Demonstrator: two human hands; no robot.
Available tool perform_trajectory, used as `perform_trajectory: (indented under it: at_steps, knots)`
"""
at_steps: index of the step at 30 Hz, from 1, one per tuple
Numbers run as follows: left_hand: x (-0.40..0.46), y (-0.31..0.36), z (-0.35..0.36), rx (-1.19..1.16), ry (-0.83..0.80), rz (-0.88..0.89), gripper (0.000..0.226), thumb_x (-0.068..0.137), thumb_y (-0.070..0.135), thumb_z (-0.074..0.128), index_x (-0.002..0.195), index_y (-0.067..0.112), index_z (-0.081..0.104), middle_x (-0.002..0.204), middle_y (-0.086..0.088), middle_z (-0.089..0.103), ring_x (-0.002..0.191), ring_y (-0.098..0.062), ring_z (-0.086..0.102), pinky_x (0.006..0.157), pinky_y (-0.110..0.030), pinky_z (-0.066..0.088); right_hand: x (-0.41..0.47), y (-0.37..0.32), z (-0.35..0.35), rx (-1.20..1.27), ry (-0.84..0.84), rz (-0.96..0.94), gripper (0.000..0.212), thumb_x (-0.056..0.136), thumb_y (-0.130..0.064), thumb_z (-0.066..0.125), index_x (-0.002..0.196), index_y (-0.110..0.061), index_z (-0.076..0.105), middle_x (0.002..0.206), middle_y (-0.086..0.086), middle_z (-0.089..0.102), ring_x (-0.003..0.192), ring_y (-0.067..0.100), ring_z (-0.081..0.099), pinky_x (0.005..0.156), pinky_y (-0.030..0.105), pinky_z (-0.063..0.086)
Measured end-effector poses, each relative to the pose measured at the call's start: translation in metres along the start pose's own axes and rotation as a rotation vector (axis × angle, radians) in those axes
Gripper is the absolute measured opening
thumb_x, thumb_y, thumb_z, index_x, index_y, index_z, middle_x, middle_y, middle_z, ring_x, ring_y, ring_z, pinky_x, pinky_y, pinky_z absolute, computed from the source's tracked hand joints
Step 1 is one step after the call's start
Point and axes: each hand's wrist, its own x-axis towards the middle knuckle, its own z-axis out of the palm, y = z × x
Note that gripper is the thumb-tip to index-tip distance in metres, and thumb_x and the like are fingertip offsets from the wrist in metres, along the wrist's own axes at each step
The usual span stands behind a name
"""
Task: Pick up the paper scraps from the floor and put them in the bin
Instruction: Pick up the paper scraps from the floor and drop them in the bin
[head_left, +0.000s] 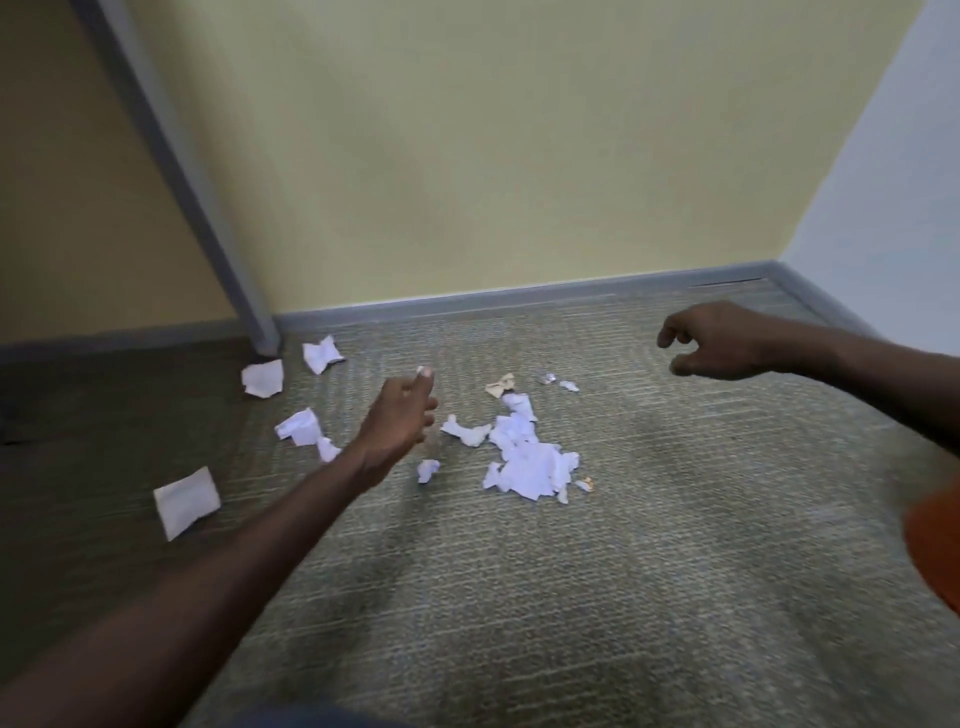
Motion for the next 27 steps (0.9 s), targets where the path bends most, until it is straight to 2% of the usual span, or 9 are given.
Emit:
perform_trajectory:
  at_steps: [2,6,10,14,16,19,22,24,27]
  knots:
    - [0.008,-0.043,-0.015,0.066,0.128,-0.04,0.074,0.085,0.075,0.043,0.114,0.009,0.06,0.105,-0.013,0.069,0.098,-0.032,0.066,0.082,-0.044,0.05,0.016,-0.028,0.01,-0.045,-0.06,-0.051,0.042,0.093,-0.028,0.063,0.132,-0.013,0.055,0.131,0.013,0.058,0.118,0.028,0.055,0.089,0.03,0.041]
    - [0.02,-0.106,-0.055,0.312,0.408,0.062,0.049,0.093,0.046,0.053,0.104,-0.001,0.065,0.098,-0.02,0.068,0.096,-0.036,0.065,0.074,-0.032,0.041,0.042,-0.077,0.042,-0.087,-0.101,-0.15,0.045,0.094,-0.028,0.061,0.135,-0.012,0.053,0.132,0.013,0.056,0.121,0.027,0.053,0.09,0.028,0.04]
    - [0.028,-0.159,-0.106,0.652,0.707,0.027,0.046,0.087,0.033,0.065,0.119,0.001,0.057,0.124,-0.03,0.055,0.117,-0.043,0.051,0.099,-0.049,0.04,0.061,-0.118,0.088,-0.07,-0.113,-0.243,0.046,0.091,-0.024,0.064,0.134,-0.011,0.051,0.132,0.014,0.051,0.117,0.027,0.054,0.094,0.034,0.046]
    - [0.033,-0.198,-0.15,0.678,0.762,-0.374,0.083,0.078,0.058,0.068,0.147,0.036,0.027,0.161,-0.025,-0.001,0.147,-0.05,-0.002,0.112,-0.072,0.005,0.078,-0.156,0.142,-0.106,-0.1,-0.422,0.054,0.086,-0.026,0.067,0.133,-0.008,0.048,0.133,0.013,0.048,0.124,0.028,0.05,0.094,0.034,0.046]
    - [0.041,-0.22,-0.169,0.589,0.68,-0.527,0.092,0.078,0.064,0.065,0.152,0.04,0.016,0.162,-0.024,-0.01,0.147,-0.049,-0.006,0.113,-0.069,0.002,0.087,-0.178,0.168,-0.151,-0.118,-0.487,0.069,0.082,-0.028,0.072,0.139,-0.005,0.042,0.147,0.017,0.039,0.136,0.03,0.04,0.106,0.039,0.043]
    - [0.05,-0.255,-0.181,0.626,0.578,-0.541,0.078,0.083,0.066,0.056,0.148,0.035,0.027,0.159,-0.025,0.014,0.145,-0.048,0.014,0.115,-0.065,0.015,0.105,-0.207,0.197,-0.28,-0.098,-0.578,0.098,0.075,-0.037,0.08,0.148,0.001,0.027,0.158,0.022,0.021,0.146,0.032,0.023,0.118,0.041,0.027]
    - [0.051,-0.271,-0.17,0.681,0.8,-0.237,0.041,0.088,0.037,0.067,0.117,0.012,0.053,0.131,-0.032,0.044,0.123,-0.047,0.04,0.106,-0.057,0.035,0.125,-0.223,0.217,-0.323,-0.125,-0.582,0.112,0.071,-0.042,0.082,0.15,0.003,0.017,0.159,0.026,0.014,0.147,0.037,0.018,0.12,0.044,0.022]
    - [0.054,-0.266,-0.164,0.66,0.859,-0.157,0.031,0.089,0.024,0.067,0.11,0.003,0.055,0.122,-0.034,0.047,0.117,-0.046,0.043,0.102,-0.052,0.036,0.134,-0.227,0.225,-0.243,-0.167,-0.524,0.094,0.08,-0.032,0.076,0.149,0.001,0.022,0.155,0.028,0.021,0.142,0.041,0.029,0.114,0.048,0.031]
    - [0.072,-0.26,-0.17,0.692,0.904,-0.178,0.025,0.091,0.018,0.062,0.107,-0.001,0.055,0.111,-0.031,0.056,0.108,-0.045,0.05,0.096,-0.052,0.038,0.139,-0.232,0.236,-0.295,-0.161,-0.526,0.035,0.095,-0.012,0.05,0.127,-0.002,0.055,0.131,0.026,0.052,0.111,0.039,0.059,0.088,0.04,0.052]
